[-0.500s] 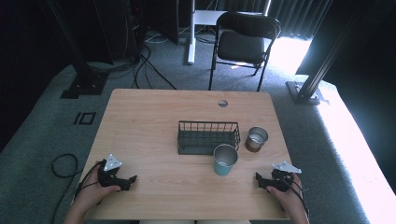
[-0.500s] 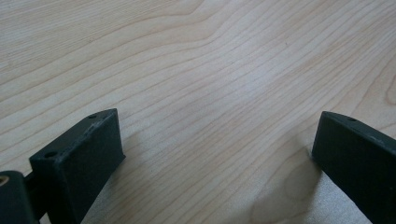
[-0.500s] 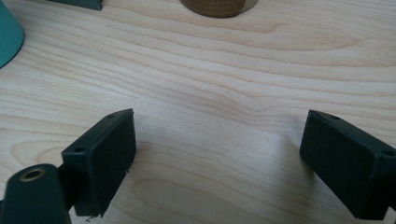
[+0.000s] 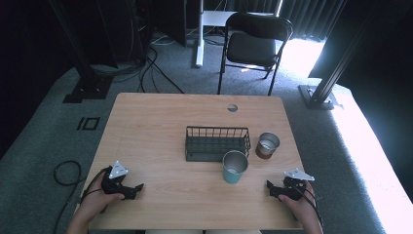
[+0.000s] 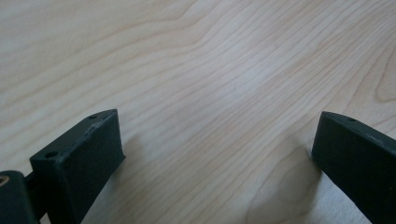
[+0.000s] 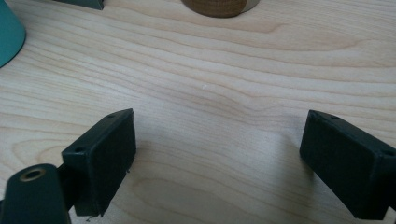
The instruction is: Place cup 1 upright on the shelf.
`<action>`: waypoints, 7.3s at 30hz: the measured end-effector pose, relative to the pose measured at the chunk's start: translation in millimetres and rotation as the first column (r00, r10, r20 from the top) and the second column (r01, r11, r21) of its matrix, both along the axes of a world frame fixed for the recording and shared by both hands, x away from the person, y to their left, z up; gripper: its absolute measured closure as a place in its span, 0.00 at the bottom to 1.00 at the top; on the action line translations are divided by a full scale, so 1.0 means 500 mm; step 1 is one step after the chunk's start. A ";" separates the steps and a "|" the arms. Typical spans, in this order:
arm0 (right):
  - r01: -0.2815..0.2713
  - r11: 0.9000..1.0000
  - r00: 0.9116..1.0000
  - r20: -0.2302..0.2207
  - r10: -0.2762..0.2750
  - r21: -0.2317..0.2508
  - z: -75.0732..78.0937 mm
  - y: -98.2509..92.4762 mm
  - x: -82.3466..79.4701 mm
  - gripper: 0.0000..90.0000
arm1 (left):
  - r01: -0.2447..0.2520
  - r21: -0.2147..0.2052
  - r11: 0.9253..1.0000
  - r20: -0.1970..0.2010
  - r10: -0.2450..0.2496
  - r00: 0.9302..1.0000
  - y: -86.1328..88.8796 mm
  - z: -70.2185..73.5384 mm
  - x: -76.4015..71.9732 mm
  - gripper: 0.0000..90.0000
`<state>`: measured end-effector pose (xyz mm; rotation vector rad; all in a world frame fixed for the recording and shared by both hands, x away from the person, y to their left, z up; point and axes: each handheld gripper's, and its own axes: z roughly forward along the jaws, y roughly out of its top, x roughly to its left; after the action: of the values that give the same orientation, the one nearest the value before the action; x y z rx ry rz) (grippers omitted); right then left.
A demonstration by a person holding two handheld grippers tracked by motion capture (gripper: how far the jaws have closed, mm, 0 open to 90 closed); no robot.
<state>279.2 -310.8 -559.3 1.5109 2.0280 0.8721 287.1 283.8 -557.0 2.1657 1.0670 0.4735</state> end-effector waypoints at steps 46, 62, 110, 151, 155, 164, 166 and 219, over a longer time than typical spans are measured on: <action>0.001 1.000 1.000 0.001 -0.001 0.002 0.000 0.000 0.000 0.11 | 0.336 -0.058 0.940 0.046 -0.334 0.942 -0.241 0.044 0.057 0.05; 0.001 1.000 1.000 0.001 -0.001 0.002 0.000 0.000 0.000 0.11 | 0.391 -0.071 0.918 0.073 -0.386 0.920 -0.304 0.056 0.069 0.05; 0.001 1.000 1.000 0.001 -0.001 0.002 0.000 0.000 0.000 0.11 | 0.534 -0.145 0.833 0.144 -0.517 0.844 -0.472 0.097 0.085 0.05; -0.016 1.000 1.000 0.002 0.016 0.003 0.000 -0.005 -0.002 0.12 | 0.579 -0.203 0.790 0.198 -0.546 0.814 -0.584 0.092 0.113 0.05; -0.016 1.000 1.000 0.002 0.016 0.004 0.000 -0.005 -0.002 0.12 | 0.577 -0.208 0.790 0.201 -0.543 0.815 -0.594 0.090 0.114 0.05; -0.016 1.000 1.000 0.002 0.016 0.004 0.000 -0.005 -0.002 0.12 | 0.589 -0.213 0.780 0.215 -0.550 0.807 -0.609 0.090 0.113 0.07; -0.016 1.000 1.000 0.002 0.016 0.004 0.000 -0.005 -0.002 0.12 | 0.591 -0.210 0.779 0.218 -0.552 0.805 -0.612 0.090 0.113 0.07; -0.017 1.000 1.000 0.003 0.017 0.002 0.000 -0.005 -0.001 0.12 | 0.619 -0.250 0.745 0.298 -0.549 0.781 -0.592 0.245 0.098 0.15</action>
<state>278.6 -313.4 -559.2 1.4951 2.0411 0.8825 336.0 -12.0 -434.3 1.9488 0.2722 0.1885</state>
